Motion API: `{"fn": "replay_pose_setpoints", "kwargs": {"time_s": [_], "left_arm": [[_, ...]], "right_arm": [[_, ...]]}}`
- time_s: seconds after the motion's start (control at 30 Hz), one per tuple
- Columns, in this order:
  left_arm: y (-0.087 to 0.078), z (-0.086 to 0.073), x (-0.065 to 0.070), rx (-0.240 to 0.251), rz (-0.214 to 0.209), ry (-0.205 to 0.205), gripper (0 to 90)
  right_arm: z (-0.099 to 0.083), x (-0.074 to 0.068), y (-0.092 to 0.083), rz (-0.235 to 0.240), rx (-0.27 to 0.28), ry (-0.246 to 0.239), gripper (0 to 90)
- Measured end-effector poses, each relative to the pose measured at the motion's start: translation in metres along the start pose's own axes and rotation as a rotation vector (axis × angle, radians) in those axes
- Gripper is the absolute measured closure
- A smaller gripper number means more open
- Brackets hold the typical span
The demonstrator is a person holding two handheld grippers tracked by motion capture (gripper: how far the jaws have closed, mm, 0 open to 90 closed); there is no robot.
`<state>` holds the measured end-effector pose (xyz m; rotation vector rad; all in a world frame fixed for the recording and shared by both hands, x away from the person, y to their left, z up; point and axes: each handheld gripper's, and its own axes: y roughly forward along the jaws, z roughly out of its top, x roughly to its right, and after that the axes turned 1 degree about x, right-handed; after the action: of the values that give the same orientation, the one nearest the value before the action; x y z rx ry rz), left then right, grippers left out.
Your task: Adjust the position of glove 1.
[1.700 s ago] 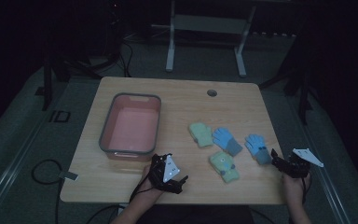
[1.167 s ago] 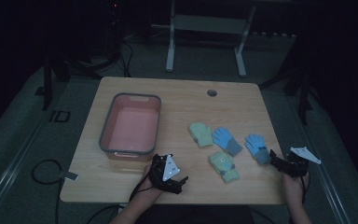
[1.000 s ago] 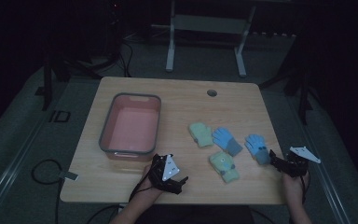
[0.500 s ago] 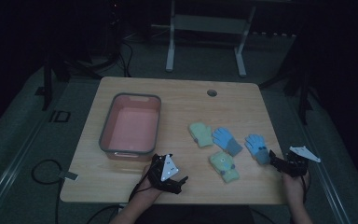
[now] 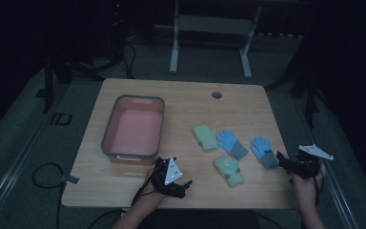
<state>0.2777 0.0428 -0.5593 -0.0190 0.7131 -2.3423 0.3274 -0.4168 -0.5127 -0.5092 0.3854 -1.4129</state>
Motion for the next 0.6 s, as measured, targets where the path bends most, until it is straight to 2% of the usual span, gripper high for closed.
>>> {"fn": "replay_pose_setpoints", "kwargs": {"time_s": [0.17, 0.37, 0.47, 0.6], "left_arm": [[0.000, 0.000, 0.000, 0.004, 0.005, 0.001, 3.6], [-0.001, 0.000, -0.001, 0.010, 0.001, -0.002, 3.6], [0.000, 0.000, -0.001, 0.005, -0.004, -0.004, 3.6], [-0.001, 0.000, -0.001, 0.007, -0.004, -0.006, 3.6]], "right_arm": [[0.013, -0.005, -0.009, -0.008, 0.006, 0.017, 12.4], [0.030, -0.023, -0.023, 0.052, 0.037, -0.001, 11.4], [0.039, -0.033, -0.028, 0.086, 0.054, -0.025, 11.8], [0.052, -0.048, -0.031, 0.104, 0.068, -0.056, 13.7]]}}
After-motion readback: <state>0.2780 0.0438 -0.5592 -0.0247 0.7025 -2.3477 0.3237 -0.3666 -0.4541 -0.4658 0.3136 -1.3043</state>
